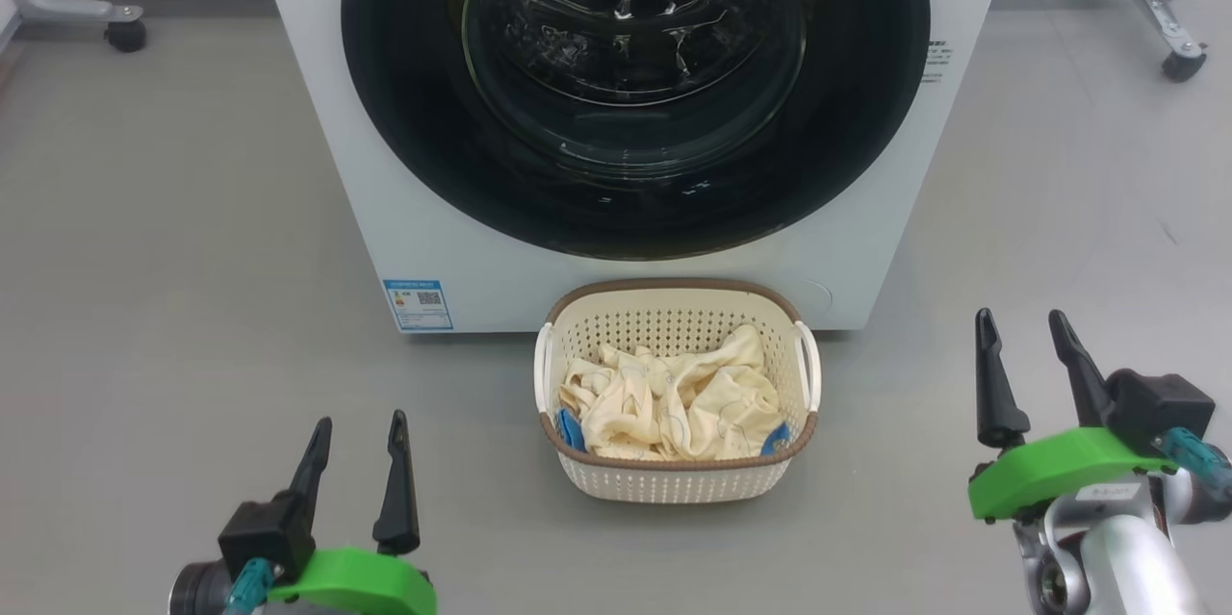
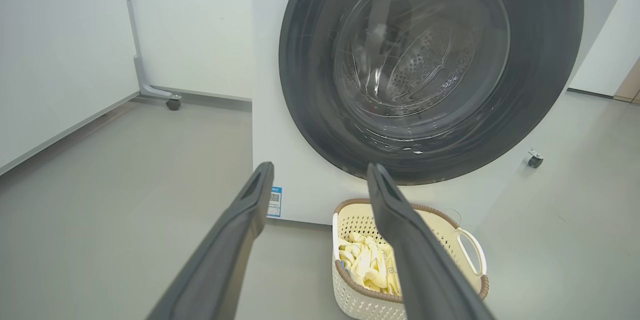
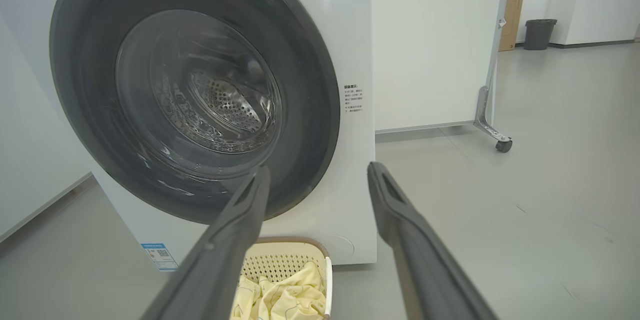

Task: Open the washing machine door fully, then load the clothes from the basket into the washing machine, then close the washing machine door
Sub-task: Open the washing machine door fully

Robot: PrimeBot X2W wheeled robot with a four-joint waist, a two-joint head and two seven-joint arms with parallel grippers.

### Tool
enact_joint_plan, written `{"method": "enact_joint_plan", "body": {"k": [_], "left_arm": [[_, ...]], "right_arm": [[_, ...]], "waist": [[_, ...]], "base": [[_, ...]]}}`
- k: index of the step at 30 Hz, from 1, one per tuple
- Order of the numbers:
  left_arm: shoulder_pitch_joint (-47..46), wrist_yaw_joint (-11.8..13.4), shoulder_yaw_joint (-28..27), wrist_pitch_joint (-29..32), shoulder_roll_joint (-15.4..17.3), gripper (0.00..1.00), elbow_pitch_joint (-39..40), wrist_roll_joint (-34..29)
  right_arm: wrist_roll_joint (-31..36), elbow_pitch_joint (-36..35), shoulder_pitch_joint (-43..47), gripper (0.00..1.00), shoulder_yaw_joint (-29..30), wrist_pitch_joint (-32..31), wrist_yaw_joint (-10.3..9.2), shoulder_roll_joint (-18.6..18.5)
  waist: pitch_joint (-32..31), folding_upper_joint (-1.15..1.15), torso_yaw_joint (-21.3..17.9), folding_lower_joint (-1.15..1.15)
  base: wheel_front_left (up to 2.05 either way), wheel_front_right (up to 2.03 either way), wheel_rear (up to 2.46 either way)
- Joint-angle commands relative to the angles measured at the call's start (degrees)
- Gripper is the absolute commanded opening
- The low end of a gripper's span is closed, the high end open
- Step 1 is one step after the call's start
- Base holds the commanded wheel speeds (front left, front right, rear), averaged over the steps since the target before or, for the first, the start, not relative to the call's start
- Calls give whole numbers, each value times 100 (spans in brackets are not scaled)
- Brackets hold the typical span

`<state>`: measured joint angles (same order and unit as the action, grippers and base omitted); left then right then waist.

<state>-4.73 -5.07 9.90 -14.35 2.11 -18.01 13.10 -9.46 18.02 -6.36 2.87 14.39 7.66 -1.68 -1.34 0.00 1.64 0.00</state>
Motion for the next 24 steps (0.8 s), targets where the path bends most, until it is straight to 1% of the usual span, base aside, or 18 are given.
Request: {"method": "enact_joint_plan", "body": {"k": [1, 5, 24], "left_arm": [[-309, -12, -157, -65, 76, 100, 169, -53], [-306, -5, -170, -65, 76, 100, 185, -38], [-295, -3, -178, -65, 76, 100, 203, -185]], "right_arm": [[58, -144, -365, 100, -133, 61, -17, -120], [65, -139, -363, 100, -129, 61, -17, -120], [68, -106, -364, 100, -162, 61, -17, -120]], "waist": [[0, 0, 8, 0], [0, 0, 23, 0], [36, 0, 8, 0]], "base": [[84, 84, -168], [104, 104, -208], [121, 126, -246]]}}
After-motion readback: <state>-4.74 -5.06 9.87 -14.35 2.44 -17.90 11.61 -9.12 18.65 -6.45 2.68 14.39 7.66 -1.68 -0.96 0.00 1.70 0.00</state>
